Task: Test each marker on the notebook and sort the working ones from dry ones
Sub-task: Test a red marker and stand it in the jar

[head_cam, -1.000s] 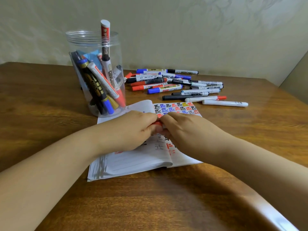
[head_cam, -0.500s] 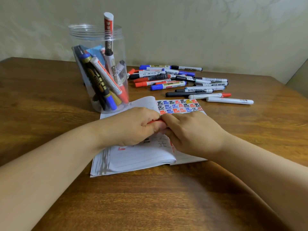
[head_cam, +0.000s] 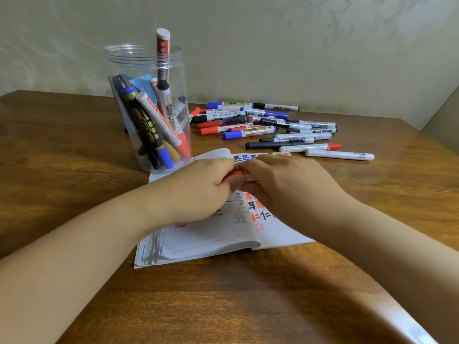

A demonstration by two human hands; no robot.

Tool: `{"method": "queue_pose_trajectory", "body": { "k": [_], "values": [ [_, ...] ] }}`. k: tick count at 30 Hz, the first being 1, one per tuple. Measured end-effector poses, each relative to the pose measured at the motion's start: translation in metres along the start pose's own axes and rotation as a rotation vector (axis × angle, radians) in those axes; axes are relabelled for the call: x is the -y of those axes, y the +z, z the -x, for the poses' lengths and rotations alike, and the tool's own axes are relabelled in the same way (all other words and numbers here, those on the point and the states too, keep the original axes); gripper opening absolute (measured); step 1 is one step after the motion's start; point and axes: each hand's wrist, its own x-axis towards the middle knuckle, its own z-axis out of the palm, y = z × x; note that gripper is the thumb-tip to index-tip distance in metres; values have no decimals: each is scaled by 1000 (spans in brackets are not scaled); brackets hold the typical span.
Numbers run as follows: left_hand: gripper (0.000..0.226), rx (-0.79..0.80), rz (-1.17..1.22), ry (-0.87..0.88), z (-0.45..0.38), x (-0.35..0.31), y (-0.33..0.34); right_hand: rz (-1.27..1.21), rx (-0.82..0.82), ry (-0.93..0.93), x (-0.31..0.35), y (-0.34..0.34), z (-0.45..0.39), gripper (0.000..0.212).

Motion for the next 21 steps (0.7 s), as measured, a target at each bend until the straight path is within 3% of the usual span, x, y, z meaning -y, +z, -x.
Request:
{"method": "queue_pose_trajectory", "body": {
  "k": [3, 6, 9, 21],
  "values": [
    [31, 35, 147, -54, 2, 0, -3, 59, -88, -86, 0, 8, 4, 17],
    [28, 11, -58, -10, 4, 1, 0, 28, -44, -85, -1, 12, 2, 10],
    [25, 41, -51, -10, 3, 3, -1, -70, 99, -57, -1, 4, -1, 25],
    [29, 54, 131, 15, 6, 2, -1, -46, 23, -166, -3, 14, 3, 34]
  ]
}}
